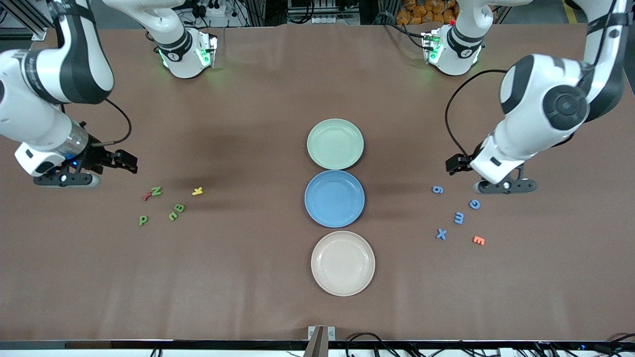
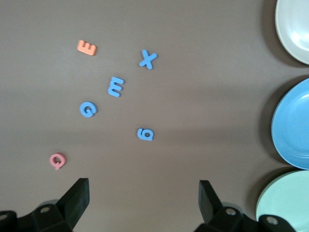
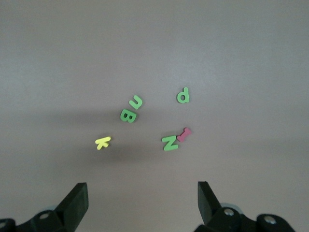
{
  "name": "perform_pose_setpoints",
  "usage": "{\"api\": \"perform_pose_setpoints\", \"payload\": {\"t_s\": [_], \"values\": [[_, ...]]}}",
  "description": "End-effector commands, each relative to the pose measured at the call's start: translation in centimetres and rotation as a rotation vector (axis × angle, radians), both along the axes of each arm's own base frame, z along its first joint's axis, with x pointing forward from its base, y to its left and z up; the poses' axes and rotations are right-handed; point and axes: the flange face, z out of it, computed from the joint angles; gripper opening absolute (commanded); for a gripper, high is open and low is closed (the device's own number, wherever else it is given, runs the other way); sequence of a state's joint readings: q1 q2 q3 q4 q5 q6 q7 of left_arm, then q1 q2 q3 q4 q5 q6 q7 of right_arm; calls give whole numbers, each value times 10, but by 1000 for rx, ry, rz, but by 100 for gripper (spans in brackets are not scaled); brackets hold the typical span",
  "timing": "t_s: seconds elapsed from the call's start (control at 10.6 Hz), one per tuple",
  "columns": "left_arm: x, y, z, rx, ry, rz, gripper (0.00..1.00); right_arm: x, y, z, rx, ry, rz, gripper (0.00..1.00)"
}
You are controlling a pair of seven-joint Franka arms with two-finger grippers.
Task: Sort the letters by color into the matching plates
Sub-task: 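Lower the left gripper over blue 6 while the right gripper lowers over green B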
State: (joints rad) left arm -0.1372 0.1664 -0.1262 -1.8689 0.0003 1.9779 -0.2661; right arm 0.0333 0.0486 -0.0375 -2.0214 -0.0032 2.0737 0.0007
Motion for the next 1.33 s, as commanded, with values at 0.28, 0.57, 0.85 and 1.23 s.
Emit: {"api": "perform_pose_setpoints", "payload": {"t_s": [0.28,0.57,0.85,1.23], "values": [[-11,-6,-82,3,-72,-91,100,17,7,-87,8,-32,-230,100],[-26,-1,-130,-6,-68,-140,100,28,9,-127,13,-45,-382,100],[-27,-2,-182,-25,-65,-133,100,37,14,-162,21,-70,-461,94],[-26,5,-215,1,-53,-168,100,42,41,-188,17,-43,-526,81]]}}
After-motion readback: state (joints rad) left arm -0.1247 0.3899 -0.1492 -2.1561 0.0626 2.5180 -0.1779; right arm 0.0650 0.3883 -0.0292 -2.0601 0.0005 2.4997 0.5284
